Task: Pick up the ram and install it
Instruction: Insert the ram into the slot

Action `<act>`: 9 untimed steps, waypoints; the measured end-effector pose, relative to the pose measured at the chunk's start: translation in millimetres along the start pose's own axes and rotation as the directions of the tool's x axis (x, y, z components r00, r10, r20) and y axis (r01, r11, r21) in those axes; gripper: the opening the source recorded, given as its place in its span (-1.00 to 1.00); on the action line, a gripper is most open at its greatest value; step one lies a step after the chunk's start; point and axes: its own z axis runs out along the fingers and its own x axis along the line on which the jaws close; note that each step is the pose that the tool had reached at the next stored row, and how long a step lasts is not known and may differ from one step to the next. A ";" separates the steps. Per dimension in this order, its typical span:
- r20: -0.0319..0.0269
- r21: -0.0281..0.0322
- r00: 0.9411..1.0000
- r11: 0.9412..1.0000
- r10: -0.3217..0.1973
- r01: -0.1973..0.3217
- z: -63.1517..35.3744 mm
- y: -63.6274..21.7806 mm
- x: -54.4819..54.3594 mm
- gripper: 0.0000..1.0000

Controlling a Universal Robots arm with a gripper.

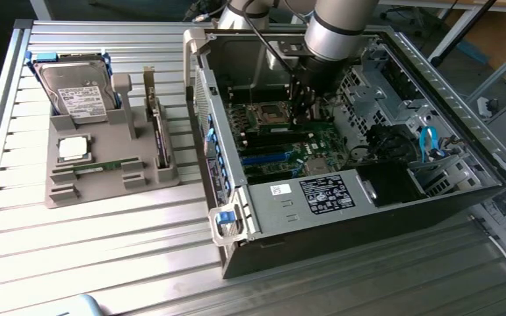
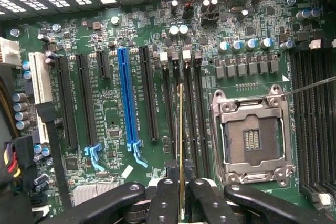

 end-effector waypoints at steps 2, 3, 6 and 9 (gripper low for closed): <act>0.000 0.000 1.000 1.000 0.000 0.000 0.4 4.7 -0.2 -0.72; 0.000 0.000 1.000 1.000 0.000 0.000 0.5 6.9 0.0 -0.72; 0.000 0.000 1.000 1.000 0.000 0.000 0.6 10.8 0.4 -0.72; 0.000 0.000 1.000 1.000 -0.006 0.006 0.6 12.9 0.7 -0.72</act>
